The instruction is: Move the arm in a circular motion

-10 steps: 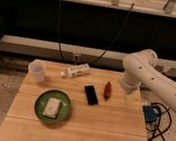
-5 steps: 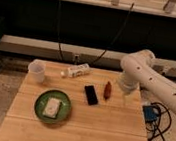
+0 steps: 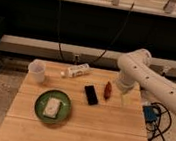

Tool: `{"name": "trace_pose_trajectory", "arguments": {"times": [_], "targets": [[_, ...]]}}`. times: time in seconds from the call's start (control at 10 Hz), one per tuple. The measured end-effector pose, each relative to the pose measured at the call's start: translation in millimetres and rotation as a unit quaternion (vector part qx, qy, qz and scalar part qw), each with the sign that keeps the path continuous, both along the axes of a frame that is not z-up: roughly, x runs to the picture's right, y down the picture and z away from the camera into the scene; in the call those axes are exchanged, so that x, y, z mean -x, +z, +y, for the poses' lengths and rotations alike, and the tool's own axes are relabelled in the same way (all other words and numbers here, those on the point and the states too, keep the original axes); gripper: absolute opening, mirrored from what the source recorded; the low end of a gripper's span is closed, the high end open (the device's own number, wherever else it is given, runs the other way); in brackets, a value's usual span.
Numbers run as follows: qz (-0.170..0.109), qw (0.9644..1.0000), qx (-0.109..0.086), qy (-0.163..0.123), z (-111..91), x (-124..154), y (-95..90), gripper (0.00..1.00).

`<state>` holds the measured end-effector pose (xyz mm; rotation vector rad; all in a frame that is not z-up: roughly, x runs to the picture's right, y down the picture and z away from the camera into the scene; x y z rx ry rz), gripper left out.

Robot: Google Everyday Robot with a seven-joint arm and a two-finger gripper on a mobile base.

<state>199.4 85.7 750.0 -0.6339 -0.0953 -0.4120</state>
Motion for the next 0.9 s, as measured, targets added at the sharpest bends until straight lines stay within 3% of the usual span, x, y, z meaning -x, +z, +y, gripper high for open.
{"name": "trace_pose_trajectory", "arguments": {"times": [0.9], "targets": [[-0.02, 0.9995, 0.009, -0.025, 6.5, 22.9, 1.1, 0.8]]}}
